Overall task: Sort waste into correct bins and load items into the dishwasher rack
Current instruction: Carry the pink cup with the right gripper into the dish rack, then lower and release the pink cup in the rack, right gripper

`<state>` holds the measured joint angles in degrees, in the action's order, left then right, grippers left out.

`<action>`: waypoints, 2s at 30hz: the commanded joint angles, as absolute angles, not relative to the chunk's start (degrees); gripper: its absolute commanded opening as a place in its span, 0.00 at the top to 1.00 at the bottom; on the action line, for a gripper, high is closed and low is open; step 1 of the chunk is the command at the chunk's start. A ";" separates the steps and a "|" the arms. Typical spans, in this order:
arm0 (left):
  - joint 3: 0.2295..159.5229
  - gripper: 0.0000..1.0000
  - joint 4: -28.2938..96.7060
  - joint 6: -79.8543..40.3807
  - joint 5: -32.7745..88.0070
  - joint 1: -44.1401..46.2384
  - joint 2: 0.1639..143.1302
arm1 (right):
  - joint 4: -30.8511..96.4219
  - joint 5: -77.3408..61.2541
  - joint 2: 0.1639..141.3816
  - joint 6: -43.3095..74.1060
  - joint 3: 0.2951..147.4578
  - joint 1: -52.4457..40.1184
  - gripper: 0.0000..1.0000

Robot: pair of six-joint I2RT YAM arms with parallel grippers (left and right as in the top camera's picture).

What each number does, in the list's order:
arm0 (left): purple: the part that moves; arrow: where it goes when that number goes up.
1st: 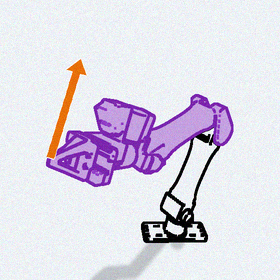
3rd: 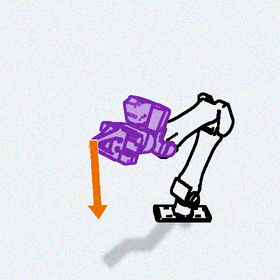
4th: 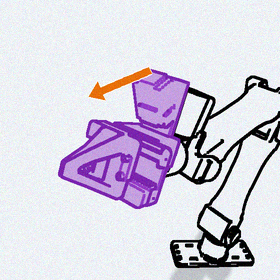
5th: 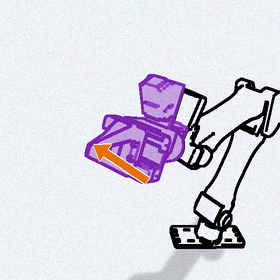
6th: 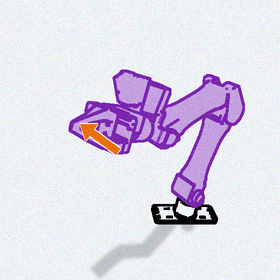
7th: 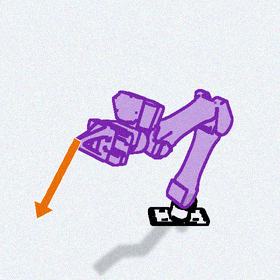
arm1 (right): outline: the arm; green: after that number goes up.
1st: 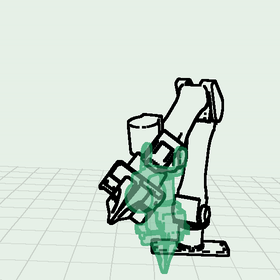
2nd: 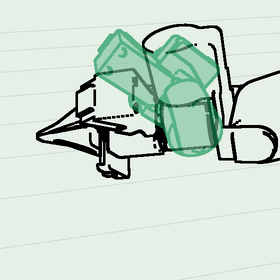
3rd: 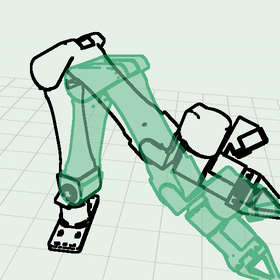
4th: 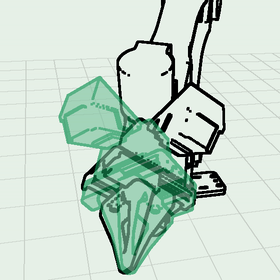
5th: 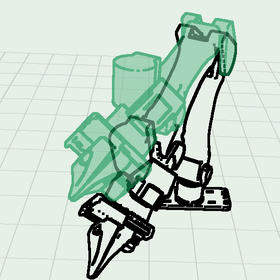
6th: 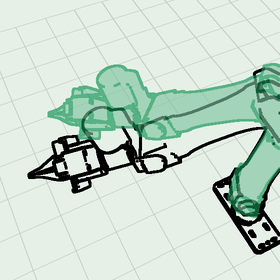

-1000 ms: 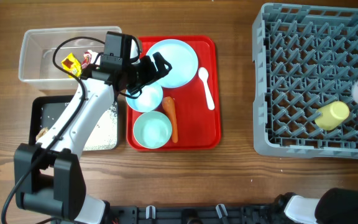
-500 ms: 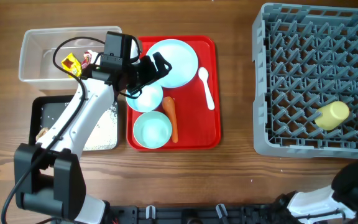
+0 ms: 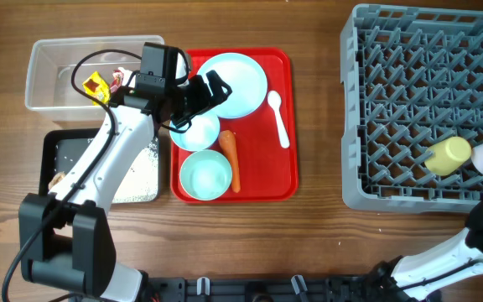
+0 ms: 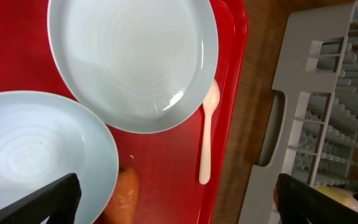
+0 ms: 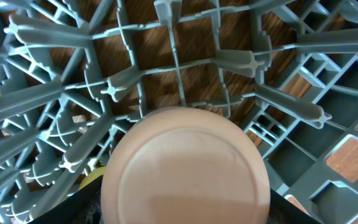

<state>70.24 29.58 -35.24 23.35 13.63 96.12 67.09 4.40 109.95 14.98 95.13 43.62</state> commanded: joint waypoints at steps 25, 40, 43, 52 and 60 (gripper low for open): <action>70.50 0.00 29.43 -34.79 22.39 13.37 96.38 | 65.43 10.72 100.90 15.22 95.13 45.58 0.42; 70.50 0.00 29.43 -34.79 22.39 13.37 96.38 | 64.38 10.17 101.03 15.20 94.65 45.56 0.43; 70.50 0.00 29.43 -34.79 22.39 13.37 96.38 | 63.37 9.41 101.03 15.16 92.97 45.56 0.41; 70.50 0.00 29.43 -34.79 22.39 13.37 96.38 | 60.80 3.03 101.03 15.18 92.77 45.58 0.31; 70.50 0.00 29.43 -34.79 22.39 13.37 96.38 | 56.71 -1.85 98.87 14.92 92.77 45.56 0.30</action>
